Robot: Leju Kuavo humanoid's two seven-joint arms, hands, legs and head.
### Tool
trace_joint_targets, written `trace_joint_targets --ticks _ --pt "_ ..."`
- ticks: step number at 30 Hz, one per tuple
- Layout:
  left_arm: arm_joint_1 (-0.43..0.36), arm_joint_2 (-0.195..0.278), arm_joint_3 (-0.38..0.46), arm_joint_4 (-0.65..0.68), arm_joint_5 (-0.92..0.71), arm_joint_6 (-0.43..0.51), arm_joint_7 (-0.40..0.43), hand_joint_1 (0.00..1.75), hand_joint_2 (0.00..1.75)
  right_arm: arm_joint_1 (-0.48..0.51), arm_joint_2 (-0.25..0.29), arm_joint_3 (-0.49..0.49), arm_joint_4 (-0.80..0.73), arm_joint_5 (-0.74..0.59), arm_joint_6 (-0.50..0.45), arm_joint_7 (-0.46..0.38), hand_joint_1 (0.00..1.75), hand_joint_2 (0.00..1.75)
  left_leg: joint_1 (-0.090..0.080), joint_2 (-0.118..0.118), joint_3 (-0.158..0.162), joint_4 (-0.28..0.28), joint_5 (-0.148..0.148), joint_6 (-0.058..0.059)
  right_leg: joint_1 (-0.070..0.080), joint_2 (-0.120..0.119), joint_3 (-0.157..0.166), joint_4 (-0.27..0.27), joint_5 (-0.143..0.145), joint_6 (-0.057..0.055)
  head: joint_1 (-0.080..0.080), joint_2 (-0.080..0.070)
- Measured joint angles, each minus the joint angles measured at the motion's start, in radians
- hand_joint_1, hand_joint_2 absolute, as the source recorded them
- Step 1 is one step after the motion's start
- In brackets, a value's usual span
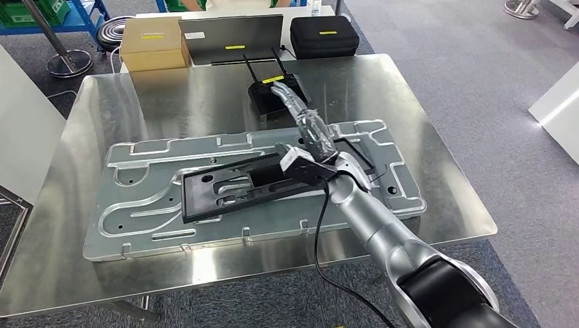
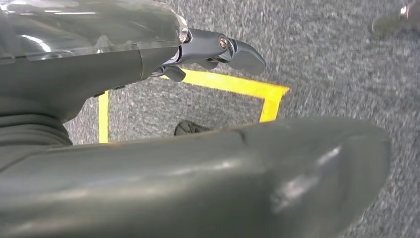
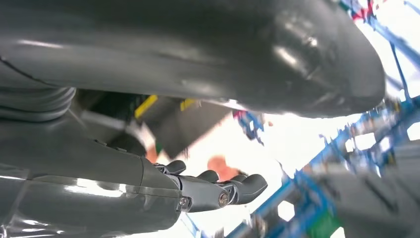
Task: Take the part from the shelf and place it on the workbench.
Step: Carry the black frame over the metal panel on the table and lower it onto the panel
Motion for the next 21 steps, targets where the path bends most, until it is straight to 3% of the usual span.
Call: trace_joint_targets --ticks 1,2,3,6,8,11,13,15,16,17,18,21 --pt "0.001 0.0 0.003 0.0 0.003 0.002 0.0 0.0 0.0 0.026 -0.022 -0.004 -0.053 -0.022 -0.02 0.0 0.0 0.0 -0.001 -0.001 0.001 0.0 -0.001 0.001 0.0 0.0 -0.026 0.047 -0.011 0.001 0.0 0.0" --pt "0.003 0.0 0.006 0.0 0.005 0.004 0.0 0.0 0.0 0.054 -0.042 -0.01 -0.104 -0.04 -0.036 0.0 0.0 0.0 -0.002 -0.002 0.002 0.0 -0.002 0.002 0.0 0.0 -0.035 0.058 -0.002 -0.001 0.0 0.0" --pt "0.005 0.0 0.008 0.0 0.007 0.005 -0.001 0.0 0.0 0.08 -0.063 -0.018 -0.16 -0.059 -0.05 0.0 0.0 0.0 -0.004 -0.004 0.004 0.0 -0.003 0.003 0.001 0.0 -0.025 0.028 0.025 -0.006 0.0 0.0" --pt "0.008 -0.004 0.011 0.001 0.008 0.005 -0.004 0.0 0.0 0.121 -0.108 -0.038 -0.295 -0.095 -0.065 0.0 0.0 0.0 -0.012 -0.004 0.009 0.0 -0.007 0.0 0.012 -0.001 0.066 -0.176 0.122 -0.033 0.0 0.0" --pt "0.006 -0.006 0.014 0.001 0.009 0.005 -0.005 0.0 0.0 0.135 -0.124 -0.045 -0.352 -0.1 -0.066 0.0 0.0 0.0 -0.013 -0.001 0.01 -0.002 -0.01 -0.007 0.019 -0.002 0.091 -0.234 0.136 -0.044 0.0 0.0" --pt "0.005 -0.006 0.016 0.001 0.009 0.005 -0.006 0.0 0.0 0.156 -0.138 -0.053 -0.408 -0.101 -0.066 0.0 0.0 0.0 -0.014 0.002 0.012 0.002 -0.018 -0.022 0.013 -0.004 0.099 -0.25 0.143 -0.048 0.0 0.0" --pt "0.005 -0.007 0.016 0.001 0.009 0.005 -0.006 0.0 0.0 0.161 -0.142 -0.057 -0.431 -0.102 -0.066 0.0 0.0 0.0 -0.013 0.003 -0.014 0.066 -0.061 -0.031 0.006 -0.005 0.107 -0.263 0.149 -0.054 0.0 0.0" --pt "0.006 -0.007 0.017 0.001 0.009 0.005 -0.006 0.0 0.0 0.169 -0.144 -0.057 -0.443 -0.102 -0.065 0.0 0.0 0.0 -0.01 0.003 -0.073 0.198 -0.126 -0.039 0.008 -0.006 0.108 -0.263 0.148 -0.058 0.0 0.0" --pt "0.006 -0.007 0.017 0.001 0.009 0.005 -0.006 0.0 0.0 0.174 -0.145 -0.057 -0.447 -0.102 -0.064 0.0 0.0 0.0 -0.008 0.003 -0.101 0.254 -0.145 -0.041 0.009 -0.006 0.107 -0.262 0.148 -0.058 0.0 0.0" --pt "0.007 -0.007 0.017 0.001 0.009 0.005 -0.006 0.0 0.0 0.181 -0.147 -0.058 -0.452 -0.104 -0.067 0.0 0.0 0.0 -0.007 0.003 -0.114 0.28 -0.146 -0.044 0.009 -0.006 0.107 -0.26 0.147 -0.058 0.0 0.0" --pt "0.007 -0.007 0.017 0.001 0.009 0.005 -0.006 0.0 0.0 0.189 -0.15 -0.059 -0.461 -0.106 -0.072 0.0 0.0 0.0 -0.006 0.003 -0.107 0.262 -0.126 -0.045 0.008 -0.005 0.107 -0.257 0.145 -0.057 0.0 0.0" --pt "0.006 -0.006 0.017 0.001 0.013 0.005 -0.01 0.0 0.0 0.219 -0.166 -0.079 -0.525 -0.114 -0.121 0.0 0.0 0.0 -0.006 0.004 -0.012 0.066 -0.033 -0.041 0.007 -0.005 0.106 -0.241 0.135 -0.046 0.0 0.0"
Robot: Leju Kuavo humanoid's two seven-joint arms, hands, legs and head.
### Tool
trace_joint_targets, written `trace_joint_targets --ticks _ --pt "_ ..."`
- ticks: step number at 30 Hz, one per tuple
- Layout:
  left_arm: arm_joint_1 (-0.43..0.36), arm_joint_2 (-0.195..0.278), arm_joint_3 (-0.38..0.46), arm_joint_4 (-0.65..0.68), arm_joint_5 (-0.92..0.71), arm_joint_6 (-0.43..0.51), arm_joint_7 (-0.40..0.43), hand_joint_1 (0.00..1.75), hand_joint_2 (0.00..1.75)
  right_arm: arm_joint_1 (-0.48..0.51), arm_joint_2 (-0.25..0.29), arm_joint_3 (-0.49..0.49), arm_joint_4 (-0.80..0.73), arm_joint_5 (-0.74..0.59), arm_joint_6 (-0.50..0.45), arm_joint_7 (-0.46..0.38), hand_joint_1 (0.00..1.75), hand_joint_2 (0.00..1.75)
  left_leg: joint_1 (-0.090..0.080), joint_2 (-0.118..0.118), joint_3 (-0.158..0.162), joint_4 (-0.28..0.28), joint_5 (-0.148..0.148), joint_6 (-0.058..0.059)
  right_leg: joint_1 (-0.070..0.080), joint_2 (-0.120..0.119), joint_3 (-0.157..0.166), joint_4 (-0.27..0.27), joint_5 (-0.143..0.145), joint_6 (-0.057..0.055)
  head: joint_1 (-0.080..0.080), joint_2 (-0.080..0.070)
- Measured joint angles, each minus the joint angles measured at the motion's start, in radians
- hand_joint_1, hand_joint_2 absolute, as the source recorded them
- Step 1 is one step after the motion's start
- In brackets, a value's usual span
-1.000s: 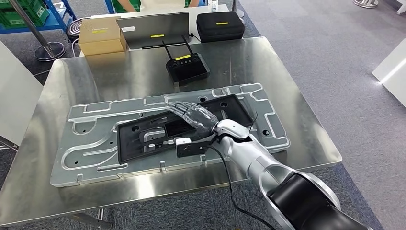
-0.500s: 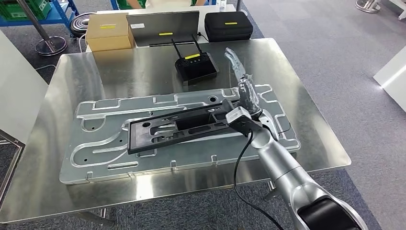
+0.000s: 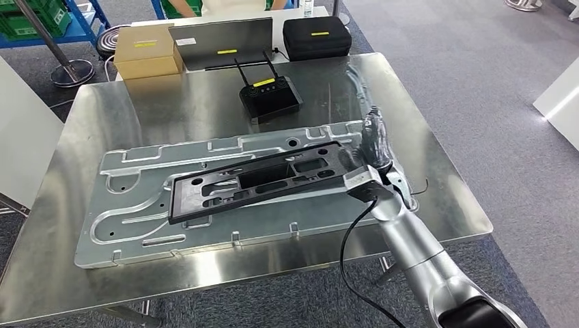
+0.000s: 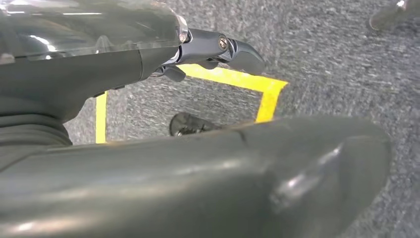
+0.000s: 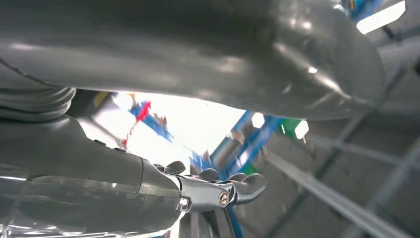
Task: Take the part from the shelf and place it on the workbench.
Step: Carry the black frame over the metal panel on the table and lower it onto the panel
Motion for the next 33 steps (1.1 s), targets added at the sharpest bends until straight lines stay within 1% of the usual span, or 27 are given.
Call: trace_joint_targets --ticks 1,2,3,5,6,7,8,10,11,12,13,16,17,18,19,20,21,22,23,25,26,27,28,29,31,32,33 --pt "0.0 0.0 0.001 0.0 0.004 0.0 -0.003 0.0 0.0 0.018 -0.012 -0.015 -0.036 0.007 -0.026 0.0 0.0 0.0 -0.001 -0.001 0.022 -0.042 0.013 0.006 0.001 0.0 -0.001 0.004 -0.003 0.005 0.0 0.0" --pt "0.001 0.0 0.003 0.0 0.01 0.0 -0.007 0.0 0.0 0.042 -0.024 -0.032 -0.073 0.022 -0.054 0.0 0.0 0.0 -0.003 -0.002 0.031 -0.061 0.015 0.012 0.002 -0.001 -0.002 0.007 -0.004 0.01 0.0 0.0" --pt "0.003 0.0 0.008 0.0 0.019 0.0 -0.011 0.0 0.0 0.074 -0.037 -0.059 -0.119 0.051 -0.086 0.0 0.0 0.0 -0.006 -0.003 0.033 -0.061 0.014 0.019 0.003 -0.002 -0.002 0.007 -0.004 0.015 0.0 0.0" --pt "0.008 -0.002 0.022 0.0 0.041 0.004 -0.016 0.0 0.0 0.172 -0.06 -0.144 -0.232 0.132 -0.132 0.0 0.0 0.0 -0.003 -0.007 0.035 -0.066 0.019 0.033 0.002 -0.005 0.003 0.007 -0.008 0.026 0.0 0.0" --pt "0.011 -0.004 0.03 0.0 0.05 0.007 -0.017 0.0 0.0 0.225 -0.07 -0.201 -0.294 0.169 -0.142 0.0 0.0 0.0 -0.001 -0.008 0.036 -0.07 0.022 0.039 0.001 -0.005 0.001 0.017 -0.02 0.033 0.0 0.0" --pt "0.014 -0.006 0.036 0.0 0.057 0.012 -0.017 0.0 0.0 0.276 -0.078 -0.258 -0.35 0.192 -0.14 0.0 0.0 0.0 0.002 -0.008 0.037 -0.074 0.026 0.045 0.0 -0.004 -0.01 0.045 -0.044 0.039 0.0 0.0" --pt "0.016 -0.007 0.042 0.0 0.062 0.016 -0.015 0.0 0.0 0.326 -0.085 -0.308 -0.396 0.198 -0.139 0.0 0.0 0.0 0.002 -0.007 0.036 -0.075 0.029 0.049 -0.003 -0.003 -0.03 0.093 -0.077 0.045 0.0 0.0" --pt "0.018 -0.009 0.053 0.0 0.066 0.023 -0.009 0.0 0.0 0.443 -0.103 -0.391 -0.477 0.188 -0.147 0.0 0.0 0.0 0.002 -0.007 0.029 -0.075 0.032 0.053 -0.007 -0.001 -0.09 0.229 -0.151 0.054 0.0 0.0" --pt "0.019 -0.01 0.057 0.0 0.065 0.024 -0.006 0.0 0.0 0.512 -0.111 -0.42 -0.512 0.182 -0.155 0.0 0.0 0.0 0.002 -0.009 0.026 -0.075 0.033 0.054 -0.009 -0.001 -0.11 0.28 -0.171 0.056 0.0 0.0" --pt "0.022 -0.01 0.061 0.0 0.064 0.023 -0.005 0.0 0.0 0.577 -0.115 -0.442 -0.544 0.179 -0.164 0.0 0.0 0.0 0.002 -0.01 0.023 -0.074 0.033 0.053 -0.011 0.0 -0.114 0.296 -0.173 0.057 0.0 0.0" --pt "0.024 -0.01 0.063 0.0 0.061 0.02 -0.004 0.0 0.0 0.633 -0.116 -0.454 -0.572 0.18 -0.175 0.0 0.0 0.0 0.001 -0.01 0.021 -0.073 0.034 0.052 -0.011 0.0 -0.095 0.267 -0.155 0.057 0.0 0.0" --pt "0.025 -0.01 0.066 0.0 0.053 0.007 -0.01 0.0 0.0 0.751 -0.123 -0.463 -0.636 0.186 -0.211 0.0 0.0 0.0 0.0 -0.005 0.017 -0.072 0.038 0.043 -0.01 0.0 0.027 0.053 -0.073 0.048 0.0 0.0" --pt "0.023 -0.01 0.066 0.0 0.05 0.003 -0.013 0.0 0.0 0.776 -0.125 -0.466 -0.65 0.186 -0.214 0.0 0.0 0.0 -0.001 -0.004 0.018 -0.072 0.04 0.038 -0.008 0.001 0.051 0.009 -0.058 0.043 0.0 0.0" --pt "0.022 -0.01 0.066 0.0 0.049 0.0 -0.015 0.0 0.0 0.798 -0.126 -0.471 -0.661 0.185 -0.212 0.0 0.0 0.0 -0.002 -0.003 0.018 -0.073 0.043 0.032 -0.004 0.002 0.06 -0.008 -0.051 0.037 0.0 0.0" --pt "0.021 -0.01 0.066 0.0 0.047 -0.001 -0.016 0.0 0.0 0.816 -0.126 -0.476 -0.672 0.183 -0.208 0.0 0.0 0.0 -0.002 -0.003 0.018 -0.075 0.046 0.025 -0.001 0.003 0.057 -0.006 -0.045 0.031 0.0 0.0" --pt "0.021 -0.01 0.066 0.0 0.046 -0.002 -0.016 0.0 0.0 0.831 -0.127 -0.48 -0.681 0.181 -0.202 0.0 0.0 0.0 -0.002 -0.003 0.016 -0.076 0.05 0.018 -0.002 0.003 0.054 -0.008 -0.039 0.023 0.0 0.0" --pt "0.021 -0.009 0.066 0.0 0.046 -0.003 -0.016 0.0 0.0 0.843 -0.126 -0.484 -0.689 0.178 -0.194 0.0 0.0 0.0 -0.002 -0.002 0.013 -0.072 0.045 0.012 -0.004 0.002 0.05 -0.011 -0.032 0.016 0.0 0.0" --pt "0.021 -0.009 0.066 0.0 0.045 -0.003 -0.016 0.0 0.0 0.854 -0.126 -0.488 -0.696 0.177 -0.186 0.0 0.0 0.0 -0.002 -0.002 0.005 -0.055 0.026 0.007 -0.007 0.001 0.045 -0.016 -0.023 0.008 0.0 0.0" --pt "0.021 -0.009 0.066 0.0 0.044 -0.004 -0.016 0.0 0.0 0.862 -0.125 -0.492 -0.702 0.176 -0.178 0.0 0.0 0.0 -0.002 -0.001 -0.009 -0.019 -0.008 0.004 -0.008 0.0 0.037 -0.02 -0.014 0.001 0.0 0.0" --pt "0.022 -0.01 0.066 0.0 0.041 -0.006 -0.016 0.0 0.0 0.872 -0.122 -0.499 -0.707 0.176 -0.163 0.0 0.0 0.0 0.0 -0.001 -0.046 0.101 -0.103 0.001 -0.005 -0.002 0.015 -0.02 0.003 -0.008 0.0 0.0" --pt "0.021 -0.01 0.066 0.0 0.039 -0.006 -0.016 0.0 0.0 0.875 -0.121 -0.502 -0.707 0.176 -0.156 0.0 0.0 0.0 0.0 -0.001 -0.059 0.158 -0.14 0.0 -0.002 -0.002 0.002 -0.019 0.012 -0.009 0.0 0.0" --pt "0.021 -0.01 0.066 0.0 0.037 -0.007 -0.015 0.0 0.0 0.878 -0.118 -0.507 -0.707 0.175 -0.149 0.0 0.0 0.0 -0.001 -0.001 -0.058 0.19 -0.16 0.001 0.0 -0.002 -0.011 -0.017 0.021 -0.01 0.0 0.0" --pt "0.02 -0.01 0.066 0.0 0.035 -0.007 -0.015 0.0 0.0 0.882 -0.115 -0.513 -0.707 0.173 -0.14 0.0 0.0 0.0 -0.001 -0.001 -0.035 0.183 -0.16 0.003 0.003 -0.002 -0.025 -0.014 0.03 -0.011 0.0 0.0" --pt "0.019 -0.01 0.066 0.0 0.034 -0.008 -0.015 0.0 0.0 0.886 -0.111 -0.519 -0.707 0.169 -0.133 0.0 0.0 0.0 -0.003 -0.001 0.009 0.134 -0.144 0.008 0.005 -0.002 -0.038 -0.011 0.038 -0.01 0.0 0.0" --pt "0.015 -0.009 0.066 -0.001 0.033 -0.009 -0.015 0.0 0.0 0.892 -0.101 -0.535 -0.705 0.158 -0.113 0.0 0.0 0.0 -0.009 0.0 0.122 -0.02 -0.106 0.024 0.01 -0.002 -0.058 -0.003 0.055 -0.007 0.0 0.0" --pt "0.011 -0.008 0.066 -0.001 0.031 -0.009 -0.015 0.0 0.0 0.893 -0.096 -0.544 -0.703 0.15 -0.103 0.0 0.0 0.0 -0.013 0.001 0.157 -0.075 -0.094 0.03 0.011 -0.003 -0.064 -0.001 0.063 -0.003 0.0 0.0" --pt "0.008 -0.007 0.066 -0.002 0.03 -0.01 -0.016 0.0 0.0 0.892 -0.091 -0.553 -0.697 0.142 -0.094 0.0 0.0 0.0 -0.016 0.001 0.173 -0.104 -0.088 0.034 0.01 -0.004 -0.066 0.0 0.071 0.002 0.0 0.0"
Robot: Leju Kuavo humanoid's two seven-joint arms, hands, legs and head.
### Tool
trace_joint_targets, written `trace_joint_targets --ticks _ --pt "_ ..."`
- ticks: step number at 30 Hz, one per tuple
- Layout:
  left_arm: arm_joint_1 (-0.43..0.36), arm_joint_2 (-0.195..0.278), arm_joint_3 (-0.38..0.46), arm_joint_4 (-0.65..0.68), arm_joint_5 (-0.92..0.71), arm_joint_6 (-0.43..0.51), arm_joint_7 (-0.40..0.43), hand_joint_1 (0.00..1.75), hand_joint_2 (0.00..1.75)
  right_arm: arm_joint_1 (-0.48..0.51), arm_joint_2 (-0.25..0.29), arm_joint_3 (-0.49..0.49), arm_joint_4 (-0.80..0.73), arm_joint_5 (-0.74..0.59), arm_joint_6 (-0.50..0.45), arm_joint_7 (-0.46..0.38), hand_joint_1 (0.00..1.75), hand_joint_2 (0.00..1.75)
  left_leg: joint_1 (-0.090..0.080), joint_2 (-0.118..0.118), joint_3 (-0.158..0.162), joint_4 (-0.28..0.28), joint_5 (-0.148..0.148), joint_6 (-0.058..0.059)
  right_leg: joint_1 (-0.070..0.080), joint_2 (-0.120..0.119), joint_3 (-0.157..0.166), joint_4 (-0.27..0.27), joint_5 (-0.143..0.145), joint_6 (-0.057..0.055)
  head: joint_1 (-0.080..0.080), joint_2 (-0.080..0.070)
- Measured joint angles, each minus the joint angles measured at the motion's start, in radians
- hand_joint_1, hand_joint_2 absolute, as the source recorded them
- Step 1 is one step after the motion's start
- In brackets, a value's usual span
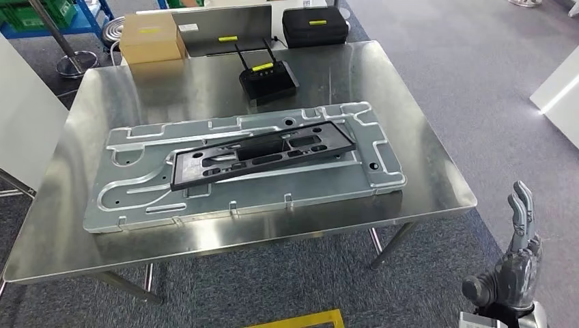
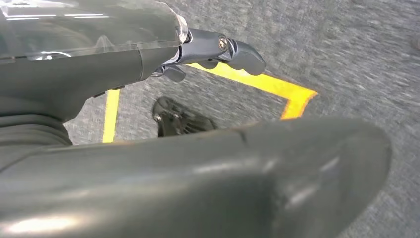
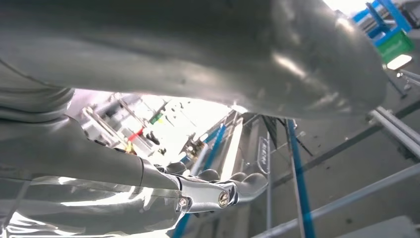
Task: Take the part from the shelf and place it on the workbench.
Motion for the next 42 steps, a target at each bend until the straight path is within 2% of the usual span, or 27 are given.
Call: trace_joint_targets --ticks 3,4,5,6,8,9,11,13,14,16,18,19,21,22,23,24,26,28,30,32,34,35,38,39,40,41,42 --pt "0.001 0.002 0.0 0.0 -0.002 -0.001 -0.002 0.0 0.0 0.0 0.014 -0.028 0.027 -0.02 0.004 0.0 0.0 0.0 -0.004 0.002 -0.011 -0.011 0.029 0.011 -0.008 0.0 -0.002 -0.009 0.021 0.018 0.0 0.0" --pt "0.002 0.003 0.0 0.0 -0.002 0.0 -0.002 0.0 0.0 0.0 0.017 -0.036 0.038 -0.025 0.0 0.0 0.0 0.0 -0.002 0.004 -0.018 -0.015 0.043 0.016 -0.01 0.002 -0.007 -0.001 0.006 0.024 0.0 0.0" --pt "0.002 0.003 0.0 0.0 -0.002 0.0 -0.002 0.0 0.0 0.001 0.019 -0.044 0.048 -0.029 -0.003 0.0 0.0 0.0 0.001 0.007 -0.028 -0.019 0.057 0.02 -0.012 0.004 -0.017 0.023 -0.029 0.03 0.0 0.0" --pt "0.002 0.003 0.0 -0.001 -0.002 0.0 -0.002 0.0 0.0 0.001 0.021 -0.05 0.059 -0.033 -0.006 0.0 0.0 0.0 0.004 0.01 -0.041 -0.02 0.071 0.022 -0.016 0.006 -0.032 0.071 -0.083 0.036 0.0 0.0" --pt "0.002 0.004 0.0 -0.001 -0.002 0.0 -0.002 0.0 0.0 0.001 0.024 -0.06 0.078 -0.038 -0.007 0.0 0.0 0.0 0.006 0.011 -0.073 -0.018 0.094 0.023 -0.026 0.006 -0.06 0.204 -0.187 0.049 0.0 0.0" --pt "0.003 0.004 0.0 -0.001 0.0 0.001 -0.002 0.0 0.0 0.001 0.026 -0.063 0.086 -0.042 -0.008 0.0 0.0 0.0 0.007 0.012 -0.089 -0.016 0.105 0.02 -0.031 0.006 -0.063 0.259 -0.207 0.055 0.0 0.0" --pt "0.005 0.011 -0.009 0.003 0.052 0.025 -0.014 0.0 0.0 -0.019 0.02 -0.062 0.118 -0.091 -0.038 0.0 0.0 0.0 0.011 0.013 -0.12 -0.009 0.125 0.011 -0.041 0.006 -0.022 0.273 -0.176 0.065 0.0 0.0" --pt "0.005 0.034 -0.069 0.019 0.246 0.083 -0.04 0.0 0.0 -0.053 0.0 -0.057 0.176 -0.162 -0.068 0.0 0.0 0.0 0.015 0.017 -0.147 0.004 0.139 -0.001 -0.048 0.006 0.085 0.15 -0.14 0.072 0.0 0.0" --pt "0.004 0.046 -0.128 0.027 0.408 0.112 -0.051 0.0 0.0 -0.063 -0.006 -0.064 0.203 -0.172 -0.058 0.0 0.0 0.0 0.017 0.018 -0.157 0.011 0.144 -0.007 -0.047 0.007 0.14 0.073 -0.145 0.07 0.0 0.0" --pt "0.004 0.068 -0.316 0.033 0.87 0.144 -0.059 0.0 0.0 -0.061 0.012 -0.113 0.258 -0.134 0.01 0.0 0.0 0.0 0.018 0.016 -0.167 0.019 0.157 -0.022 -0.04 0.008 0.199 -0.02 -0.167 0.057 0.0 0.0" --pt "0.009 0.083 -0.586 0.036 1.47 0.15 -0.06 0.0 0.0 -0.064 0.041 -0.174 0.341 -0.111 0.061 0.0 0.0 0.0 0.02 0.013 -0.17 0.017 0.169 -0.037 -0.037 0.005 0.193 -0.027 -0.161 0.039 0.0 0.0" --pt "0.012 0.089 -0.755 0.037 1.798 0.15 -0.059 0.0 0.0 -0.069 0.052 -0.205 0.393 -0.112 0.074 0.0 0.0 0.0 0.021 0.012 -0.176 0.024 0.158 -0.042 -0.038 0.002 0.186 -0.026 -0.153 0.029 0.0 0.0" --pt "0.022 0.098 -1.133 0.043 2.235 0.154 -0.059 0.0 0.0 -0.08 0.069 -0.262 0.508 -0.122 0.095 0.0 0.0 0.0 0.022 0.011 -0.2 0.089 0.084 -0.045 -0.039 -0.003 0.165 -0.028 -0.133 0.011 0.0 0.0" --pt "0.028 0.102 -1.321 0.045 2.321 0.155 -0.059 0.0 0.0 -0.084 0.078 -0.287 0.569 -0.129 0.103 0.0 0.0 0.0 0.022 0.011 -0.218 0.149 0.03 -0.045 -0.035 -0.004 0.151 -0.028 -0.123 0.006 0.0 0.0" --pt "0.032 0.104 -1.482 0.048 2.322 0.157 -0.059 0.0 0.0 -0.088 0.086 -0.308 0.625 -0.134 0.111 0.0 0.0 0.0 0.022 0.011 -0.233 0.215 -0.016 -0.045 -0.03 -0.004 0.137 -0.027 -0.112 0.003 0.0 0.0" --pt "0.034 0.109 -1.627 0.051 2.315 0.157 -0.06 0.0 0.0 -0.093 0.094 -0.33 0.685 -0.139 0.118 0.0 0.0 0.0 0.022 0.011 -0.241 0.27 -0.041 -0.044 -0.026 -0.004 0.122 -0.026 -0.102 0.001 0.0 0.0" --pt "0.034 0.119 -1.839 0.056 2.274 0.158 -0.061 0.0 0.0 -0.109 0.106 -0.375 0.804 -0.155 0.133 0.0 0.0 0.0 0.019 0.011 -0.211 0.294 -0.016 -0.038 -0.019 -0.005 0.091 -0.02 -0.082 0.001 0.0 0.0" --pt "0.033 0.124 -1.963 0.058 2.194 0.159 -0.06 0.0 0.0 -0.136 0.113 -0.414 0.945 -0.174 0.138 0.0 0.0 0.0 0.014 0.011 -0.119 0.191 0.035 -0.023 -0.015 -0.005 0.065 -0.011 -0.065 0.004 0.0 0.0" --pt "0.033 0.127 -2.015 0.059 2.138 0.162 -0.058 0.0 0.0 -0.168 0.115 -0.443 1.106 -0.176 0.133 0.005 0.0 0.0 0.008 0.011 -0.027 0.052 0.033 -0.012 -0.011 -0.005 0.05 -0.006 -0.05 0.011 0.0 0.0" --pt "0.031 0.128 -2.044 0.06 2.123 0.165 -0.057 0.0 0.0 -0.201 0.118 -0.464 1.259 -0.163 0.127 0.031 0.0 0.0 0.004 0.011 0.0 -0.009 0.021 -0.006 -0.011 -0.006 0.046 -0.008 -0.033 0.022 0.0 0.0" --pt "0.03 0.127 -2.067 0.06 2.12 0.166 -0.056 0.0 0.0 -0.229 0.121 -0.472 1.389 -0.135 0.124 0.084 0.0 0.0 0.005 0.013 -0.011 -0.016 0.04 0.003 -0.014 -0.005 0.043 -0.01 -0.026 0.035 0.0 0.0" --pt "0.029 0.127 -2.076 0.061 2.12 0.167 -0.056 0.0 0.0 -0.239 0.124 -0.473 1.442 -0.121 0.124 0.11 0.0 0.0 0.006 0.015 -0.02 -0.02 0.053 0.01 -0.016 -0.003 0.037 0.003 -0.048 0.04 0.0 0.0" --pt "0.03 0.126 -2.098 0.061 2.12 0.167 -0.056 0.0 0.0 -0.261 0.13 -0.474 1.561 -0.089 0.135 0.172 0.0 0.0 0.008 0.017 -0.062 -0.023 0.092 0.021 -0.023 0.001 -0.002 0.15 -0.199 0.053 0.0 0.0" --pt "0.031 0.126 -2.103 0.061 2.12 0.167 -0.056 0.0 0.0 -0.269 0.132 -0.474 1.59 -0.077 0.147 0.193 0.0 0.0 0.007 0.018 -0.078 -0.021 0.103 0.02 -0.025 0.001 -0.012 0.212 -0.232 0.057 0.0 0.0" --pt "0.032 0.126 -2.108 0.061 2.12 0.168 -0.056 0.0 0.0 -0.275 0.135 -0.474 1.614 -0.064 0.162 0.212 0.0 0.0 0.007 0.018 -0.095 -0.017 0.114 0.018 -0.028 0.001 -0.012 0.255 -0.239 0.06 0.0 0.0" --pt "0.032 0.125 -2.113 0.061 2.12 0.168 -0.056 0.0 0.0 -0.279 0.138 -0.473 1.635 -0.052 0.176 0.228 0.0 0.0 0.007 0.018 -0.112 -0.012 0.123 0.016 -0.03 0.001 0.003 0.267 -0.223 0.062 0.0 0.0" --pt "0.032 0.124 -2.117 0.061 2.12 0.168 -0.056 0.0 0.0 -0.283 0.141 -0.471 1.651 -0.04 0.189 0.238 0.0 0.0 0.008 0.018 -0.129 -0.005 0.132 0.013 -0.033 0.001 0.037 0.241 -0.193 0.064 0.0 0.0"
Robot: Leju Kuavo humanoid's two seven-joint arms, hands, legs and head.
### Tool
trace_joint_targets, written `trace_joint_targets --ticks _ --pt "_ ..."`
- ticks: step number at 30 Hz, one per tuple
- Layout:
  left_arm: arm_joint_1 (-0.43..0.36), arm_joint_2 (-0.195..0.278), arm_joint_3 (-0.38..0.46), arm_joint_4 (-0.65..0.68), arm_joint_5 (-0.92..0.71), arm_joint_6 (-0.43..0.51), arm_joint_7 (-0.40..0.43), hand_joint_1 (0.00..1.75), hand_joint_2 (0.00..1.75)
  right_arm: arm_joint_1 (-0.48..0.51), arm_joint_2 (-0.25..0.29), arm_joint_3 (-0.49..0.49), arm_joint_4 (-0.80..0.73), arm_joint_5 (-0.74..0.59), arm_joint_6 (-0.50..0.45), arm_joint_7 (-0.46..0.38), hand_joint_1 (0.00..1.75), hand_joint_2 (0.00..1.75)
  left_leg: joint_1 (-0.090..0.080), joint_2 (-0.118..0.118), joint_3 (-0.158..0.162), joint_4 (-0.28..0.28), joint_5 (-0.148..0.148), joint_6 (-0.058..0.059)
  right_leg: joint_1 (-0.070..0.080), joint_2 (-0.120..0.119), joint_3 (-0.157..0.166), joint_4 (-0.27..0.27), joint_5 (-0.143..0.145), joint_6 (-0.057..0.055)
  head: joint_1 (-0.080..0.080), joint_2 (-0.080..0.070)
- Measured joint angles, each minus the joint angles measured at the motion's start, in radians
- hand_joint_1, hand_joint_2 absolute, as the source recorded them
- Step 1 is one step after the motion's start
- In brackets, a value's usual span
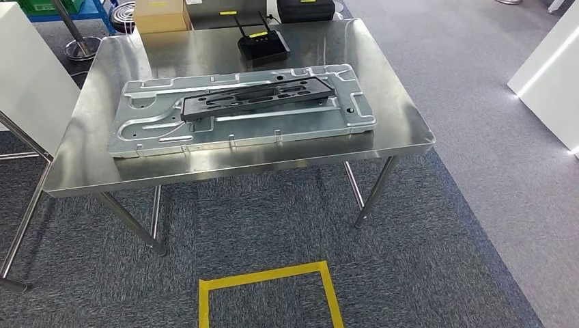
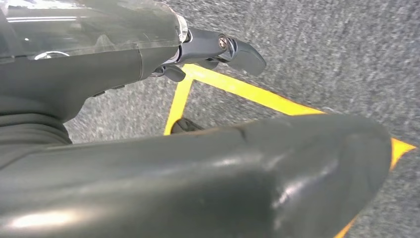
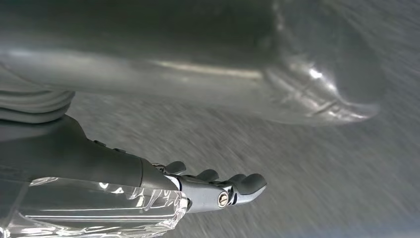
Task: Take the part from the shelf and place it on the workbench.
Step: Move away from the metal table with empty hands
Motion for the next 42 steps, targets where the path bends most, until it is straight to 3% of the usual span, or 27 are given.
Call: trace_joint_targets --ticks 1,3,5,7,8,9,11,12,13,15,17,19,21,23,24,27,28,29,30,31,33,35,36,38,39,40,42 --pt "0.0 -0.001 -0.003 0.0 0.0 0.0 0.0 0.0 0.0 -0.004 0.003 0.001 0.013 0.009 0.01 0.006 0.0 0.0 0.0 0.0 -0.016 0.008 0.007 -0.004 -0.003 0.0 0.051 -0.06 0.025 0.0 0.0 0.0" --pt "-0.001 -0.002 -0.007 0.0 0.001 0.0 0.0 0.0 0.0 -0.015 0.007 0.004 0.033 0.02 0.022 0.009 0.0 0.0 -0.001 -0.001 -0.04 0.023 0.019 -0.016 -0.001 0.002 0.151 -0.205 0.027 -0.005 0.0 0.0" --pt "-0.001 -0.002 -0.01 0.0 0.001 0.002 0.0 0.0 0.0 -0.021 0.01 0.009 0.048 0.025 0.029 0.009 0.0 0.0 -0.001 -0.001 -0.049 0.029 0.033 -0.028 0.005 0.004 0.186 -0.273 0.007 -0.017 0.0 0.0" --pt "0.0 -0.002 -0.014 0.001 0.002 0.005 -0.001 0.0 0.0 -0.023 0.012 0.014 0.061 0.029 0.034 0.01 0.0 0.0 0.001 -0.002 -0.054 0.031 0.041 -0.042 0.006 0.003 0.173 -0.276 0.02 -0.035 0.0 0.0" --pt "0.001 -0.002 -0.015 0.002 0.004 0.008 -0.001 0.0 0.0 -0.025 0.013 0.016 0.065 0.032 0.036 0.011 0.0 0.0 0.003 -0.003 -0.062 0.043 0.023 -0.047 0.006 0.001 0.164 -0.276 0.03 -0.045 0.0 0.0" --pt "0.002 -0.002 -0.015 0.002 0.005 0.011 -0.001 0.0 0.0 -0.027 0.013 0.017 0.069 0.035 0.037 0.013 0.0 0.0 0.005 -0.004 -0.075 0.072 -0.013 -0.051 0.006 -0.001 0.152 -0.278 0.042 -0.054 0.0 0.0" --pt "0.003 0.0 -0.017 0.003 0.009 0.02 -0.003 0.0 0.0 -0.028 0.014 0.019 0.076 0.04 0.038 0.019 0.0 0.0 0.007 -0.005 -0.11 0.187 -0.119 -0.054 0.01 -0.003 0.122 -0.277 0.065 -0.064 0.0 0.0" --pt "0.003 0.002 -0.017 0.004 0.01 0.024 -0.004 0.0 0.0 -0.028 0.014 0.019 0.079 0.041 0.038 0.022 0.0 0.0 0.007 -0.006 -0.123 0.253 -0.158 -0.056 0.012 -0.003 0.106 -0.276 0.077 -0.065 -0.001 0.0" --pt "0.003 0.004 -0.018 0.006 0.011 0.027 -0.005 0.0 0.0 -0.028 0.014 0.019 0.082 0.042 0.038 0.025 0.0 0.0 0.007 -0.006 -0.126 0.302 -0.172 -0.056 0.014 -0.003 0.09 -0.274 0.089 -0.065 -0.001 0.0" --pt "0.003 0.008 -0.019 0.007 0.013 0.029 -0.007 0.0 0.0 -0.027 0.014 0.019 0.087 0.042 0.038 0.029 0.0 0.0 0.007 -0.006 -0.084 0.305 -0.134 -0.051 0.019 -0.003 0.058 -0.268 0.11 -0.064 -0.001 0.0" --pt "0.001 0.013 -0.019 0.007 0.014 0.03 -0.007 0.0 0.0 -0.028 0.014 0.02 0.09 0.043 0.038 0.031 0.0 0.0 0.003 -0.006 0.025 0.176 -0.094 -0.038 0.023 -0.003 0.031 -0.261 0.128 -0.06 -0.001 0.0" --pt "-0.004 0.018 -0.02 0.007 0.014 0.031 -0.009 0.0 0.0 -0.029 0.016 0.02 0.092 0.043 0.039 0.031 0.0 0.0 -0.004 -0.006 0.121 0.032 -0.107 -0.025 0.026 -0.005 0.017 -0.255 0.145 -0.052 0.0 0.0" --pt "-0.005 0.02 -0.02 0.008 0.014 0.032 -0.01 0.0 0.0 -0.029 0.016 0.021 0.094 0.045 0.038 0.032 0.0 0.0 -0.009 -0.006 0.141 -0.018 -0.117 -0.014 0.024 -0.007 0.013 -0.256 0.163 -0.04 0.0 0.0" --pt "-0.004 0.021 -0.02 0.009 0.016 0.036 -0.01 0.0 0.0 -0.028 0.016 0.021 0.096 0.046 0.038 0.033 0.0 0.0 -0.007 -0.003 0.126 -0.021 -0.096 0.002 0.02 -0.005 0.006 -0.254 0.161 -0.027 0.0 0.0" --pt "-0.004 0.022 -0.02 0.009 0.017 0.039 -0.01 0.0 0.0 -0.027 0.016 0.021 0.097 0.047 0.037 0.035 0.0 0.0 -0.005 -0.002 0.115 -0.025 -0.082 0.009 0.019 -0.003 -0.004 -0.234 0.133 -0.021 0.0 0.0" --pt "-0.003 0.029 -0.021 0.01 0.018 0.043 -0.001 0.0 0.0 -0.024 0.016 0.021 0.099 0.046 0.035 0.041 0.0 0.0 -0.005 0.001 0.068 -0.025 -0.043 0.019 0.014 0.001 -0.053 -0.067 -0.019 -0.007 0.0 0.0" --pt "-0.002 0.032 -0.022 0.01 0.016 0.041 0.004 0.0 0.0 -0.024 0.016 0.021 0.1 0.045 0.033 0.042 0.0 0.0 -0.005 0.001 0.051 -0.022 -0.031 0.018 0.013 0.001 -0.063 -0.005 -0.047 -0.003 0.0 0.0" --pt "-0.001 0.037 -0.024 0.01 0.014 0.038 0.008 0.0 0.0 -0.023 0.016 0.021 0.1 0.042 0.031 0.042 0.0 0.0 -0.005 0.001 0.033 -0.019 -0.02 0.017 0.011 0.001 -0.061 0.035 -0.049 0.0 0.0 0.0" --pt "-0.001 0.041 -0.027 0.01 0.009 0.034 0.013 0.0 0.0 -0.022 0.016 0.021 0.101 0.037 0.026 0.043 0.0 0.0 -0.004 0.001 0.015 -0.013 -0.009 0.014 0.009 0.001 -0.042 0.041 -0.03 0.001 0.0 0.0" --pt "-0.001 0.046 -0.03 0.01 0.004 0.03 0.018 0.0 0.0 -0.021 0.016 0.02 0.101 0.033 0.021 0.042 0.0 0.0 -0.004 0.001 -0.003 -0.007 0.0 0.011 0.007 0.001 -0.005 0.011 0.0 0.001 0.0 0.0" --pt "-0.002 0.053 -0.039 0.01 -0.006 0.022 0.024 0.0 0.0 -0.021 0.018 0.019 0.101 0.028 0.011 0.037 0.0 0.0 -0.005 0.001 -0.032 0.009 0.015 0.004 0.007 0.001 0.11 -0.132 0.031 -0.004 0.0 0.0" --pt "-0.003 0.059 -0.048 0.011 -0.011 0.018 0.031 0.0 0.0 -0.02 0.019 0.018 0.101 0.033 0.005 0.03 0.0 0.0 -0.008 0.001 -0.05 0.022 0.029 -0.006 0.011 0.002 0.196 -0.262 0.01 -0.016 0.0 0.0" --pt "-0.003 0.061 -0.052 0.011 -0.012 0.017 0.036 0.0 0.0 -0.019 0.018 0.018 0.101 0.04 0.005 0.028 0.0 0.0 -0.008 0.001 -0.055 0.024 0.037 -0.012 0.014 0.001 0.211 -0.291 0.0 -0.024 0.0 0.0" --pt "-0.003 0.063 -0.056 0.012 -0.011 0.017 0.046 0.0 0.0 -0.013 0.015 0.018 0.101 0.056 0.007 0.028 0.0 0.0 -0.006 0.0 -0.061 0.027 0.045 -0.025 0.014 -0.001 0.201 -0.296 0.01 -0.041 0.0 0.0" --pt "-0.002 0.064 -0.057 0.012 -0.011 0.017 0.049 0.0 0.0 -0.01 0.011 0.018 0.101 0.063 0.008 0.03 0.0 0.0 -0.004 -0.002 -0.068 0.04 0.027 -0.03 0.013 -0.004 0.192 -0.297 0.02 -0.051 0.0 0.0" --pt "-0.001 0.064 -0.058 0.012 -0.01 0.017 0.052 0.0 0.0 -0.007 0.006 0.018 0.101 0.068 0.01 0.033 0.0 0.0 -0.002 -0.003 -0.079 0.072 -0.013 -0.035 0.011 -0.006 0.18 -0.298 0.032 -0.058 0.0 0.0" --pt "0.0 0.063 -0.062 0.013 -0.009 0.016 0.054 0.0 0.0 -0.002 -0.005 0.018 0.101 0.075 0.016 0.036 0.0 0.0 0.001 -0.006 -0.108 0.188 -0.123 -0.042 0.013 -0.007 0.15 -0.297 0.057 -0.067 0.0 0.0"
